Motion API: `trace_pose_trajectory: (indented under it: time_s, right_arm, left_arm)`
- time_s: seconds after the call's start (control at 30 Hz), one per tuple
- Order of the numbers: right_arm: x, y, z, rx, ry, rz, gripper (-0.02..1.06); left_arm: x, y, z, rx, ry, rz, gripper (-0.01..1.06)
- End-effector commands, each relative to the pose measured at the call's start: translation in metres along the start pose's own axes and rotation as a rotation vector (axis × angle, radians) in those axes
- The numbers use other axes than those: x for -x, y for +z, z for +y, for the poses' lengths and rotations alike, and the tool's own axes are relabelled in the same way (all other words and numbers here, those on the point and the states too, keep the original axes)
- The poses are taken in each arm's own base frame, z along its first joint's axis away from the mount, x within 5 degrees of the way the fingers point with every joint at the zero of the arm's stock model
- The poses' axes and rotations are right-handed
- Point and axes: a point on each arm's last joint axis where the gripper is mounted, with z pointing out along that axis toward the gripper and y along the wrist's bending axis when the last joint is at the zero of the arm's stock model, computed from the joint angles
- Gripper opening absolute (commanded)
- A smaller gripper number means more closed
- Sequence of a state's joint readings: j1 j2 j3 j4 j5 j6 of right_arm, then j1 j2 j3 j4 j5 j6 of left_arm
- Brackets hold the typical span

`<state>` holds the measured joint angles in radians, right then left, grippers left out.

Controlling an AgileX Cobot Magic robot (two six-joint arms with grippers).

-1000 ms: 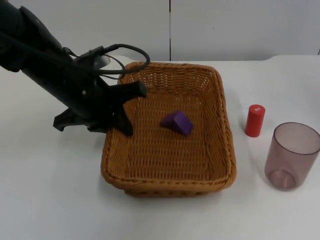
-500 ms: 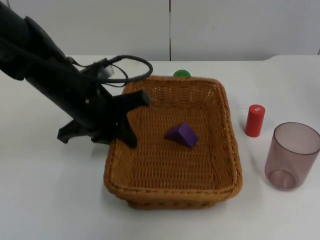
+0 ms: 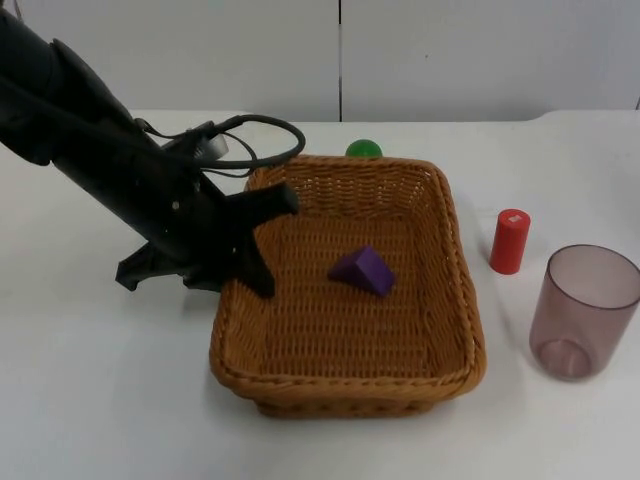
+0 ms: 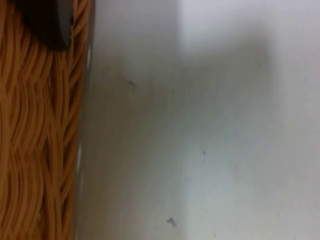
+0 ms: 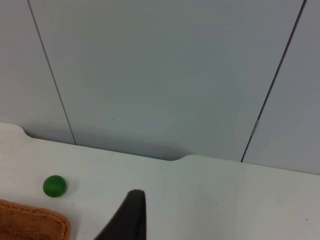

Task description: Pick up the basket with the left hand and place the triangular block into the basket with the right hand.

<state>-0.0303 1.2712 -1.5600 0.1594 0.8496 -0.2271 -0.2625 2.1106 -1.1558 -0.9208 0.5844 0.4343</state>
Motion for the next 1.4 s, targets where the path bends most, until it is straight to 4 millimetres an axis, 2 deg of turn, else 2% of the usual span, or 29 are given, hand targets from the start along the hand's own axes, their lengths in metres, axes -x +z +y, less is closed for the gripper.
trace_pose_trajectory:
  time_s: [0.0, 0.03, 0.13, 0.17, 0.2, 0.27, 0.4, 0.43, 0.57, 0.6, 0.67, 0.73, 0.77, 0.9, 0.93, 1.03, 1.07, 1.1, 1.13, 1.2, 1.27, 1.3, 1.37]
  right_arm:
    - [0.001, -0.006, 0.0, -0.004, -0.009, -0.013, 1.05]
    - [0.001, -0.006, 0.0, -0.004, -0.009, -0.013, 1.05]
    - [0.001, -0.006, 0.0, -0.002, -0.015, -0.013, 1.05]
    - [0.001, -0.006, 0.0, -0.002, -0.015, -0.013, 1.05]
    - [0.001, -0.006, 0.0, -0.002, -0.015, -0.013, 1.05]
    - [0.001, -0.006, 0.0, -0.002, -0.015, -0.013, 1.05]
    - [0.001, -0.006, 0.0, -0.001, -0.013, -0.013, 1.05]
    - [0.001, -0.006, 0.0, -0.001, -0.013, -0.013, 1.05]
    - [0.001, -0.006, 0.0, 0.0, -0.013, -0.01, 1.05]
    - [0.001, -0.006, 0.0, 0.0, -0.013, -0.01, 1.05]
    - [0.0, -0.006, 0.0, 0.001, -0.014, -0.003, 1.05]
    - [-0.001, -0.006, 0.001, 0.005, -0.012, 0.007, 1.05]
    - [-0.001, -0.006, 0.001, 0.005, -0.012, 0.007, 1.05]
    - [-0.002, -0.006, 0.001, 0.009, -0.012, 0.023, 1.05]
    - [-0.002, -0.006, 0.001, 0.009, -0.012, 0.023, 1.05]
    - [-0.003, -0.006, 0.001, 0.011, -0.012, 0.029, 1.05]
    - [-0.003, -0.006, 0.001, 0.011, -0.012, 0.032, 1.05]
    - [-0.003, -0.006, 0.001, 0.011, -0.012, 0.032, 1.05]
    - [-0.003, -0.006, 0.001, 0.012, -0.012, 0.033, 1.05]
    - [-0.003, -0.006, 0.001, 0.012, -0.012, 0.035, 1.05]
    - [-0.003, -0.006, 0.001, 0.012, -0.012, 0.035, 1.05]
    - [-0.003, -0.006, 0.001, 0.012, -0.012, 0.035, 1.05]
    - [-0.003, -0.006, 0.001, 0.012, -0.008, 0.035, 1.05]
  left_arm:
    - [0.001, -0.003, -0.006, -0.027, -0.019, -0.005, 0.3]
    - [0.001, -0.003, -0.006, -0.027, -0.019, -0.005, 0.3]
    - [0.0, -0.006, -0.008, -0.035, 0.001, 0.003, 0.71]
    - [0.0, -0.008, -0.01, -0.036, 0.013, 0.002, 0.92]
    - [0.001, -0.012, -0.011, -0.034, 0.027, -0.004, 1.05]
    - [0.001, -0.014, -0.013, -0.031, 0.03, -0.009, 1.05]
    - [0.005, -0.036, -0.018, 0.031, 0.06, -0.062, 1.05]
    - [0.005, -0.036, -0.018, 0.031, 0.06, -0.062, 1.05]
    - [0.008, -0.073, -0.023, 0.157, 0.136, -0.154, 1.05]
    - [0.008, -0.073, -0.023, 0.157, 0.136, -0.154, 1.05]
    - [0.01, -0.102, -0.032, 0.195, 0.168, -0.251, 1.05]
    - [0.01, -0.143, -0.047, 0.216, 0.251, -0.39, 1.05]
    - [0.01, -0.143, -0.047, 0.216, 0.251, -0.39, 1.05]
    - [-0.002, -0.209, -0.07, 0.233, 0.398, -0.614, 1.05]
    - [-0.002, -0.209, -0.07, 0.233, 0.398, -0.614, 1.05]
    - [-0.013, -0.255, -0.082, 0.242, 0.448, -0.798, 1.05]
    - [-0.016, -0.271, -0.083, 0.233, 0.405, -0.86, 1.05]
    - [-0.016, -0.271, -0.083, 0.233, 0.405, -0.86, 1.05]
    - [-0.017, -0.293, -0.079, 0.24, 0.329, -0.917, 1.05]
    - [-0.015, -0.322, -0.075, 0.315, 0.337, -0.972, 1.05]
    - [-0.013, -0.336, -0.071, 0.377, 0.348, -0.989, 1.05]
    - [-0.013, -0.336, -0.071, 0.377, 0.348, -0.989, 1.05]
    - [-0.01, -0.359, -0.073, 0.442, 0.369, -1.035, 1.05]
